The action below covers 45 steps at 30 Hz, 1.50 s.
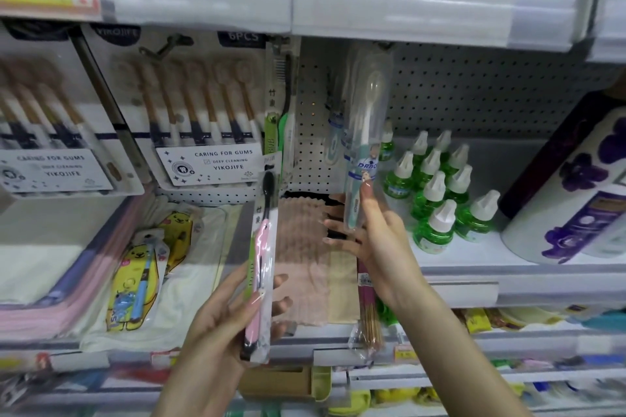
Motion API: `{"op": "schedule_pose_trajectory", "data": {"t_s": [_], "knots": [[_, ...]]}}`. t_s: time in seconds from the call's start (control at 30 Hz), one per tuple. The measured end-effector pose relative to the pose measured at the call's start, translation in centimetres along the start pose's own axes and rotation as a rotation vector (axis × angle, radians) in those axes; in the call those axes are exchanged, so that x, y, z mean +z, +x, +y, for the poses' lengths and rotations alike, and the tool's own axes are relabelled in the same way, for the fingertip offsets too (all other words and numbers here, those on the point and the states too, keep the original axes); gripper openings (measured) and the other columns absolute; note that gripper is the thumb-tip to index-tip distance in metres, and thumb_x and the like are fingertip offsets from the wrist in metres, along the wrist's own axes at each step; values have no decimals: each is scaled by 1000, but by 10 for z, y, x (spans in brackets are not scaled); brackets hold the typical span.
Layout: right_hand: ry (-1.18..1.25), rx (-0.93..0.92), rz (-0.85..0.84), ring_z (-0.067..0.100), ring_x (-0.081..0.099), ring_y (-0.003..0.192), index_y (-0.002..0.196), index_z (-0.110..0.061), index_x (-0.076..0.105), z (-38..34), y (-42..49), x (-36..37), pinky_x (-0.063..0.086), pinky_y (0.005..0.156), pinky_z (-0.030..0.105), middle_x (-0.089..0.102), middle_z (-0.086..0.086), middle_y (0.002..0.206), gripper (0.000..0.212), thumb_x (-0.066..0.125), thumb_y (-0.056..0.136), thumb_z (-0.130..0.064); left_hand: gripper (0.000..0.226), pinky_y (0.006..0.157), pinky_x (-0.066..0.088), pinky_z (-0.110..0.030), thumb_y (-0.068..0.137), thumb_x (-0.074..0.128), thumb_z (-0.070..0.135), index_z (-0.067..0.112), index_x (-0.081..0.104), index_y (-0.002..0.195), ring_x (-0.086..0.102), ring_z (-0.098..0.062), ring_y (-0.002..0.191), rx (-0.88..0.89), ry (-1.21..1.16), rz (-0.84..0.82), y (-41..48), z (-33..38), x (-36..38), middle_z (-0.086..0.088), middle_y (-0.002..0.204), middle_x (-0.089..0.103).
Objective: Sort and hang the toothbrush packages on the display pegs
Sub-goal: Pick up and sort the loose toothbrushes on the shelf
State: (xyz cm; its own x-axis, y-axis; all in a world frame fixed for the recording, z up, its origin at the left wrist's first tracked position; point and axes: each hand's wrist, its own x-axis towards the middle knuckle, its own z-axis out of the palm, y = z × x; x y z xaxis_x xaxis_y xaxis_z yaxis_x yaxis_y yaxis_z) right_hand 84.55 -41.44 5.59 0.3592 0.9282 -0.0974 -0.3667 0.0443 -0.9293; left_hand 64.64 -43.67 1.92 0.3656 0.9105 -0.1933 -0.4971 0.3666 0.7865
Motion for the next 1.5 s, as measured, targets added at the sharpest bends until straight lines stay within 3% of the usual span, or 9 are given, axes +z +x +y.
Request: {"op": "schedule_pose_trajectory", "data": {"t_s": [0.17,0.33,0.43,0.6,0.7,0.8,0.93,1.17,1.5], "knots": [[-61,-26,79,19,71,76,100,-12,66,0,7,4,58,59,31,76,3,85,40,59,84,-48,76,51,56,-32,29,97,18,20,76,101,71,-29,69,15,0,-11,-3,4,6,-18,104,72],[-98,-7,70,22,73,86,100,-26,58,6,7,-1,60,76,41,75,-6,80,23,57,90,-47,96,79,58,-31,25,99,35,26,67,116,67,-31,100,97,119,14,-3,4,5,-14,115,69],[-191,96,21,18,73,88,113,-14,54,18,-6,-5,61,73,34,73,1,95,41,62,88,-45,81,78,56,-24,32,95,45,28,72,107,66,-27,103,161,176,15,-4,6,8,-13,110,71],[-398,127,-361,15,71,80,101,-7,63,24,-32,-6,58,77,30,74,4,87,42,58,85,-46,21,65,51,-11,61,73,28,39,77,78,72,-7,85,282,253,66,-10,17,33,2,90,76],[-450,18,-545,10,68,80,98,-15,65,23,-42,1,56,74,26,70,-1,87,30,61,81,-39,25,63,51,-10,70,61,12,31,78,73,72,-6,80,344,299,42,-11,21,43,1,83,76],[-442,-69,-608,9,66,85,98,-18,66,23,-44,9,58,77,32,69,-4,89,15,70,85,-24,20,68,53,-16,75,62,10,15,72,91,72,-15,89,377,320,7,-9,25,49,-7,93,76],[-414,-140,-591,11,67,78,95,-17,67,19,-45,19,58,71,31,71,-3,85,12,68,86,-8,28,69,55,-19,75,63,13,11,68,102,72,-15,87,396,382,-12,-1,32,54,-7,94,75],[-386,-132,-517,11,67,67,104,-11,65,15,-42,30,53,60,25,70,-6,79,13,61,91,-9,17,59,47,-32,83,64,16,15,70,100,64,-21,70,406,433,9,14,42,63,-12,91,74],[-384,-183,-420,12,65,62,106,-13,64,23,-39,37,53,56,28,68,-4,76,15,60,92,-8,15,62,52,-20,90,60,10,9,68,102,68,-11,74,433,404,16,25,43,60,-4,89,76]]}}
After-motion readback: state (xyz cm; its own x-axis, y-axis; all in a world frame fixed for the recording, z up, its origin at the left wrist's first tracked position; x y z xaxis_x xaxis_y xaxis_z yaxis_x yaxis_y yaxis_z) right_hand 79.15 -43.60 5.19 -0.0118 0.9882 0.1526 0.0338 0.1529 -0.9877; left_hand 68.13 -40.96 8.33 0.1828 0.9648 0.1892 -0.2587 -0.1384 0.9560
